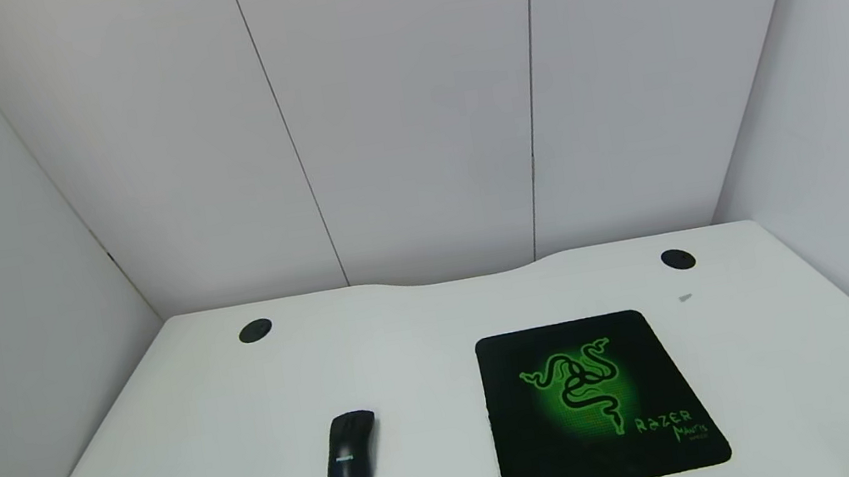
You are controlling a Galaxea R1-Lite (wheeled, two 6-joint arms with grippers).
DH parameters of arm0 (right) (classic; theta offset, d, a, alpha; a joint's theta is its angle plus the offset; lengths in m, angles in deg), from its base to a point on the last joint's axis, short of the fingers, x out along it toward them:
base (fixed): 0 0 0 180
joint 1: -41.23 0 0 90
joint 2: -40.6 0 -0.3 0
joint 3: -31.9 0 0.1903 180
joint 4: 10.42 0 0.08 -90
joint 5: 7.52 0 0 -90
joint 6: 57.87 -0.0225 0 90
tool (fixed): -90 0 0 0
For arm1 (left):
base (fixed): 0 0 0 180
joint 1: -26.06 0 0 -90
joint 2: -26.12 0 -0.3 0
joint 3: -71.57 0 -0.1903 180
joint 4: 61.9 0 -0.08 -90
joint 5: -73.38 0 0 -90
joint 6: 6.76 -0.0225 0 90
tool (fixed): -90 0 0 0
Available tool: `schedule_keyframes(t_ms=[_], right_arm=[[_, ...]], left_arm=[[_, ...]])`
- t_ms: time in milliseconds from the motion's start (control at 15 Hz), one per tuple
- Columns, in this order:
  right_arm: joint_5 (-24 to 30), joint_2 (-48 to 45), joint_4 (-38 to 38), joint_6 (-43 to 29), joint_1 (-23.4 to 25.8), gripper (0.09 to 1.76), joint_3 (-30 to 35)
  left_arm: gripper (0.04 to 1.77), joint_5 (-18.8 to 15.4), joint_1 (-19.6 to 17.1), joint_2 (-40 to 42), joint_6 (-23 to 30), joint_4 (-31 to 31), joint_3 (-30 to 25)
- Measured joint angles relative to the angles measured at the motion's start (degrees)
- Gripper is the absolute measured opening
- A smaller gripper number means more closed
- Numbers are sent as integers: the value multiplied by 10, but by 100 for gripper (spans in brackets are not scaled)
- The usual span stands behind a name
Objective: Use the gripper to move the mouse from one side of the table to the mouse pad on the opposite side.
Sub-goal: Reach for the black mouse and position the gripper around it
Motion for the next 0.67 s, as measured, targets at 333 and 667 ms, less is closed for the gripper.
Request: schedule_keyframes(t_ms=[333, 667], right_arm=[[0, 0, 0, 0, 0, 171, 0], [0, 0, 0, 0, 0, 171, 0]], left_arm=[[172, -5, 1, -2, -10, 9, 21], [172, -2, 1, -61, -10, 50, 128]])
